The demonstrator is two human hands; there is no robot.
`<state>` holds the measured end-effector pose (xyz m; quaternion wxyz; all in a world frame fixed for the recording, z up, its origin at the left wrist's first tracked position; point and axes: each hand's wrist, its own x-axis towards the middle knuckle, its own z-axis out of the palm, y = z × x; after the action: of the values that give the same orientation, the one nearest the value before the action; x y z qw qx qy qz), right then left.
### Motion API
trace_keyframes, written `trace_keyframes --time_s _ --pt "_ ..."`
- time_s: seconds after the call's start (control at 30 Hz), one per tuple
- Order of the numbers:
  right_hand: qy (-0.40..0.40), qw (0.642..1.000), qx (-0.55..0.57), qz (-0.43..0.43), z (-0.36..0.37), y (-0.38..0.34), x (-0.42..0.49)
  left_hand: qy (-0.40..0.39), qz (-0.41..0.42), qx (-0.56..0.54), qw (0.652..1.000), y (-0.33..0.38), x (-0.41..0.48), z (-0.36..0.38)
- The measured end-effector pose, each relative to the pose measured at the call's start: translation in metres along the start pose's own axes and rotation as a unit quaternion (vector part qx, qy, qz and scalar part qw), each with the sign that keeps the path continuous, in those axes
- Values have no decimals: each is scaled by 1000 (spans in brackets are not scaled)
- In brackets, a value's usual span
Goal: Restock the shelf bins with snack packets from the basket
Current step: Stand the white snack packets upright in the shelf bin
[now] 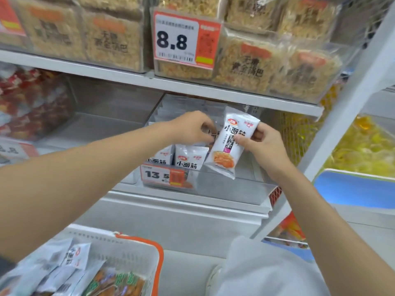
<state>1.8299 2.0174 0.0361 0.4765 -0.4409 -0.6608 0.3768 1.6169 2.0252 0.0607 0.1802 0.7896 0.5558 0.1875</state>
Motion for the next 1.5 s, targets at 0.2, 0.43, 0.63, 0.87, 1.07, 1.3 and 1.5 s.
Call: trace_keyframes --time_s 0.2,0.43,0.63,0.87,1.07,1.3,1.5 --pt "14 1000 9 23 4 18 20 -34 21 77 996 -16 -8 -3" --pt "-27 998 -22 45 33 37 42 69 3 44 997 -15 8 5" --pt "2 997 -58 55 34 54 56 29 -24 98 995 -14 25 8" --pt "-68 967 -206 132 45 66 55 -13 -12 170 985 -21 31 14" --pt "-56 953 -249 163 55 72 71 -23 -44 182 982 -24 32 16" --pt "-18 963 -122 241 53 75 73 -12 -45 161 986 -24 29 15" --pt "-71 940 -180 280 33 64 55 56 18 88 994 -32 -5 -1"
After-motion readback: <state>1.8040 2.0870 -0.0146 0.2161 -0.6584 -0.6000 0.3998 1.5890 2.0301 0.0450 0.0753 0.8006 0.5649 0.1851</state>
